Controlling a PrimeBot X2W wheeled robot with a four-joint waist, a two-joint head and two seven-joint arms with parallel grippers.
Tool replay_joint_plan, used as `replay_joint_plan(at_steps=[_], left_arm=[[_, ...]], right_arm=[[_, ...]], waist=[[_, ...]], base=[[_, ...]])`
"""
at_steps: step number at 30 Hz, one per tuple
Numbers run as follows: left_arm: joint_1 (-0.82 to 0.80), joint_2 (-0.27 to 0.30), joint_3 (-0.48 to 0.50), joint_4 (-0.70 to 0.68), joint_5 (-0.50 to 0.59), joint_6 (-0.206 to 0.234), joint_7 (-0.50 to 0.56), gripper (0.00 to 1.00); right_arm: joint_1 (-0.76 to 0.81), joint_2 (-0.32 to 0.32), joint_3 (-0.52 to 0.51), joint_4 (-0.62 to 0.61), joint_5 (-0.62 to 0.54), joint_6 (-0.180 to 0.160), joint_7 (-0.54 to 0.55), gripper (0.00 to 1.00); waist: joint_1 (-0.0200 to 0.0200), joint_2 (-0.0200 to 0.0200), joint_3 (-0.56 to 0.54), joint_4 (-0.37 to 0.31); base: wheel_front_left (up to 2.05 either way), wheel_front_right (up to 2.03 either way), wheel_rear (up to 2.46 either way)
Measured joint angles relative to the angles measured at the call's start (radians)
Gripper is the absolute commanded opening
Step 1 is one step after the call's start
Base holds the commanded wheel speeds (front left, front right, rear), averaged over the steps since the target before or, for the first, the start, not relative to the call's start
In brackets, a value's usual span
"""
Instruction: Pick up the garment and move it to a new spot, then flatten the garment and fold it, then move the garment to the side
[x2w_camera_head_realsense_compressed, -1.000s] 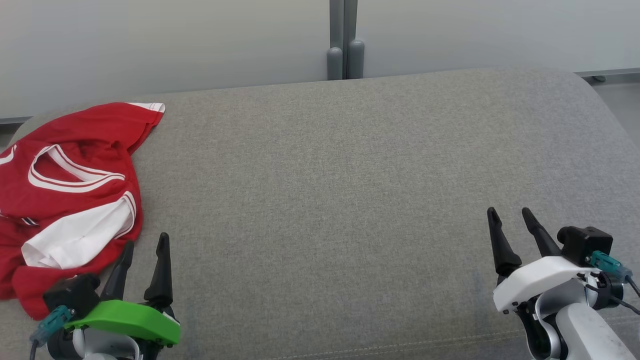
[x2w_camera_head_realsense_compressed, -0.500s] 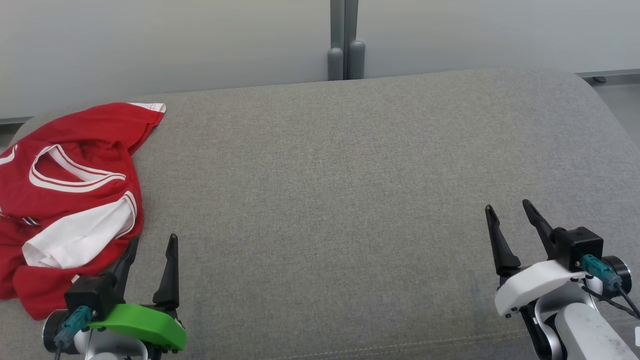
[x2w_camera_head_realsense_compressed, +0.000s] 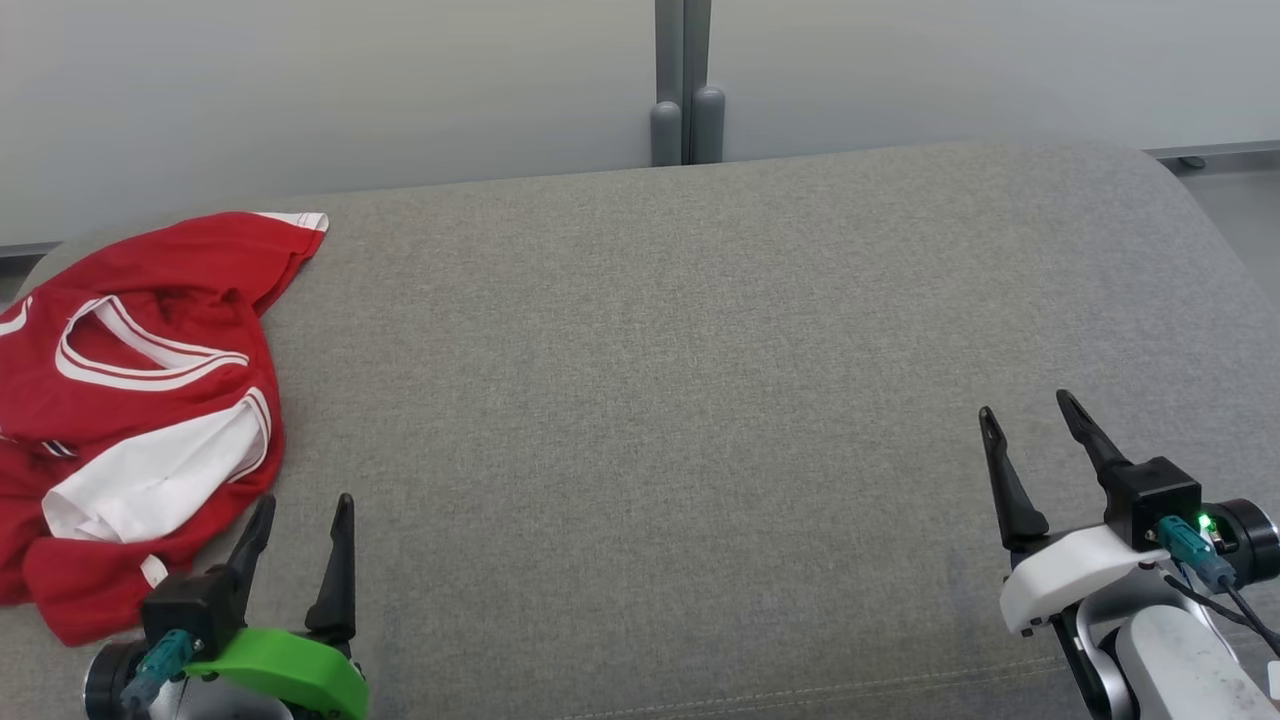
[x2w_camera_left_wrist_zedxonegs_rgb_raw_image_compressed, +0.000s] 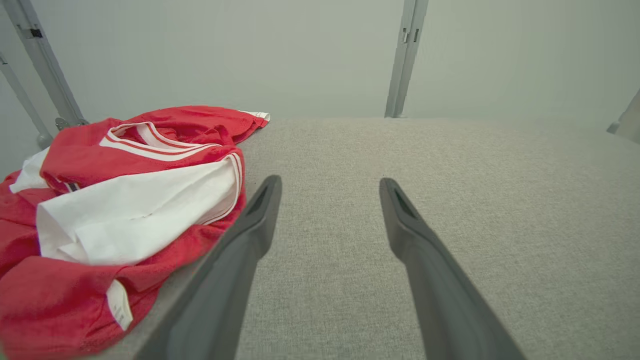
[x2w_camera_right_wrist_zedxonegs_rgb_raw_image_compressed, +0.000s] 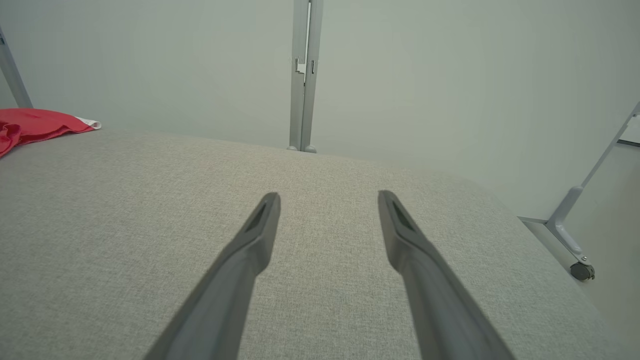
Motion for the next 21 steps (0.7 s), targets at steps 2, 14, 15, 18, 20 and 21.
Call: replay_joint_plan(at_steps=[2, 14, 15, 18, 20, 21], left_arm=[[0.006, -0.007, 0.016, 0.033, -0.042, -0.003, 0.0, 1.0], [0.011, -0.012, 0.02, 0.06, -0.054, -0.009, 0.0, 1.0], [0.011, -0.012, 0.021, 0.06, -0.054, -0.009, 0.0, 1.0], [0.01, -0.012, 0.019, 0.063, -0.054, -0.009, 0.0, 1.0], [0.008, -0.012, 0.013, 0.065, -0.053, -0.009, 0.0, 1.0], [0.007, -0.013, 0.013, 0.066, -0.052, -0.009, 0.0, 1.0]], right_arm=[[0.001, 0.002, -0.008, 0.0, 0.0, 0.0, 0.0, 1.0], [0.002, 0.013, -0.033, 0.0, -0.006, 0.014, -0.004, 1.0], [0.002, 0.014, -0.035, 0.0, -0.006, 0.018, -0.004, 1.0], [0.006, 0.016, -0.043, 0.0, -0.006, 0.021, -0.004, 1.0], [0.014, 0.016, -0.053, -0.001, -0.006, 0.021, -0.004, 1.0], [0.019, 0.016, -0.054, -0.001, -0.006, 0.021, -0.004, 1.0]], waist=[[0.0, 0.0, -0.002, -0.002], [0.0, 0.0, -0.007, -0.008], [0.0, 0.0, -0.007, -0.007], [0.0, 0.0, -0.007, -0.005], [0.0, 0.0, -0.007, 0.002], [0.0, 0.0, -0.007, 0.007]], base=[[0.0, 0.0, 0.0], [0.0, 0.0, 0.0], [0.0, 0.0, 0.0], [0.0, 0.0, 0.0], [0.0, 0.0, 0.0], [0.0, 0.0, 0.0]])
